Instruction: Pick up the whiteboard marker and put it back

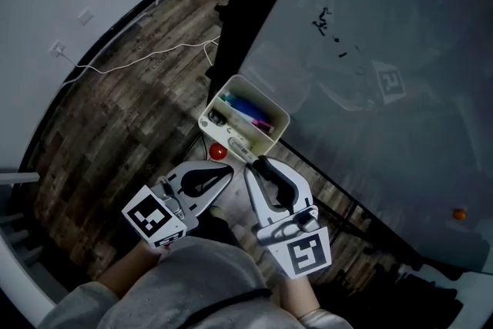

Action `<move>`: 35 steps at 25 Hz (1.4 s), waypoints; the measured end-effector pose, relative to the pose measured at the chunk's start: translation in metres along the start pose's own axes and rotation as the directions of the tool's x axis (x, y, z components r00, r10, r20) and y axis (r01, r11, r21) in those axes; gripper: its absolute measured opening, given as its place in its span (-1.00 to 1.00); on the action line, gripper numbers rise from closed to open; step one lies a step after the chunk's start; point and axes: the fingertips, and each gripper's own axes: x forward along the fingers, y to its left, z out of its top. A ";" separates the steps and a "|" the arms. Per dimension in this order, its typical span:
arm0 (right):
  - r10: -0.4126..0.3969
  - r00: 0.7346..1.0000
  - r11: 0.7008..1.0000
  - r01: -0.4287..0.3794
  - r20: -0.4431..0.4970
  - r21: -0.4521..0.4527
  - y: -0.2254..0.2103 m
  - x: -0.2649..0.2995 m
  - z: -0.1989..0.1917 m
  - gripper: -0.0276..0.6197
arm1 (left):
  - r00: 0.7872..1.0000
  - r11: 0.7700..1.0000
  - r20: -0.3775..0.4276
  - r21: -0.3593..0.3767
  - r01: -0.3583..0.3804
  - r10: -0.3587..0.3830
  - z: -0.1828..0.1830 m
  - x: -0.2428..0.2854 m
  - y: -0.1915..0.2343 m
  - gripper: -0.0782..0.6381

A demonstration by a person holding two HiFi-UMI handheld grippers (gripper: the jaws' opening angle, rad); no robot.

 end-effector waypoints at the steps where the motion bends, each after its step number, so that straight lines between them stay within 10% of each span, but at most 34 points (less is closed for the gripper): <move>1: -0.002 1.000 1.000 0.002 -0.001 -0.001 0.000 0.000 0.000 -0.66 | 1.000 1.000 0.001 -0.001 0.000 0.000 0.000 0.000 0.000 -0.74; 35: 0.034 0.998 0.999 -0.032 0.052 -0.022 -0.002 -0.015 0.034 -0.67 | 0.997 0.998 0.048 0.036 -0.056 0.055 0.025 -0.013 -0.014 -0.74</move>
